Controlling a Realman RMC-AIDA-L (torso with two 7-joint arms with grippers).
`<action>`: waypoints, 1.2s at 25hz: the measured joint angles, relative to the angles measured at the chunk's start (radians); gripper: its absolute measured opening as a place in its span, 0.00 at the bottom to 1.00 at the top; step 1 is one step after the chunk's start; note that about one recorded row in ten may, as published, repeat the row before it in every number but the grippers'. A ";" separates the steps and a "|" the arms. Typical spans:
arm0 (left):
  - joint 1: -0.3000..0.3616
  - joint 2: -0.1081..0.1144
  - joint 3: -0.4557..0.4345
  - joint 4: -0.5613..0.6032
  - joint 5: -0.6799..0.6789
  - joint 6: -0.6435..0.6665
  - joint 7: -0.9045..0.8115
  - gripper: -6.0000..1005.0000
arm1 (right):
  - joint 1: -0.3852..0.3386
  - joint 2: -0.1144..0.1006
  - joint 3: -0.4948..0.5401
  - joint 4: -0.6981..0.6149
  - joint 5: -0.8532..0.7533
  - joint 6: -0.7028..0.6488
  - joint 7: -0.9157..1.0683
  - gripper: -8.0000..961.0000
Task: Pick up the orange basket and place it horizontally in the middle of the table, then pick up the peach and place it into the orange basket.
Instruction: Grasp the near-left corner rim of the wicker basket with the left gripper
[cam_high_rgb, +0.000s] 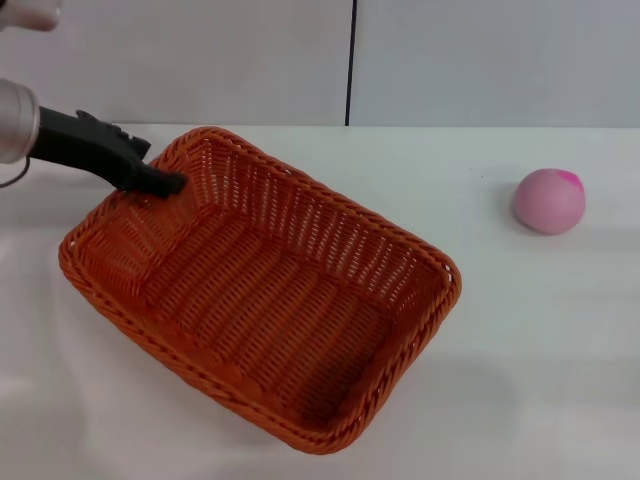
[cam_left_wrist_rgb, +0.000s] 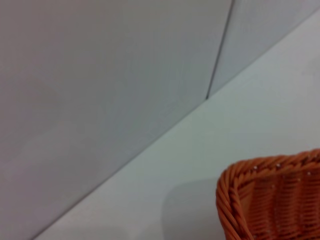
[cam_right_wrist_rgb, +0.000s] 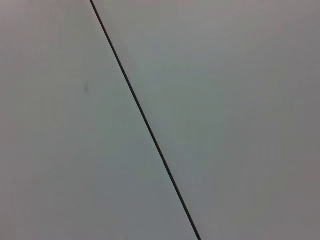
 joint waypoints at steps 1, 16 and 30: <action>-0.001 0.000 0.006 -0.003 0.001 -0.003 -0.002 0.63 | 0.000 0.000 0.000 0.000 0.000 0.001 0.000 0.68; -0.002 -0.002 0.129 -0.007 0.007 -0.021 -0.022 0.55 | 0.000 0.000 0.002 0.003 0.001 0.002 0.000 0.68; -0.006 -0.003 0.135 0.024 0.007 0.004 -0.063 0.21 | 0.007 0.000 0.003 0.003 0.002 0.012 0.000 0.68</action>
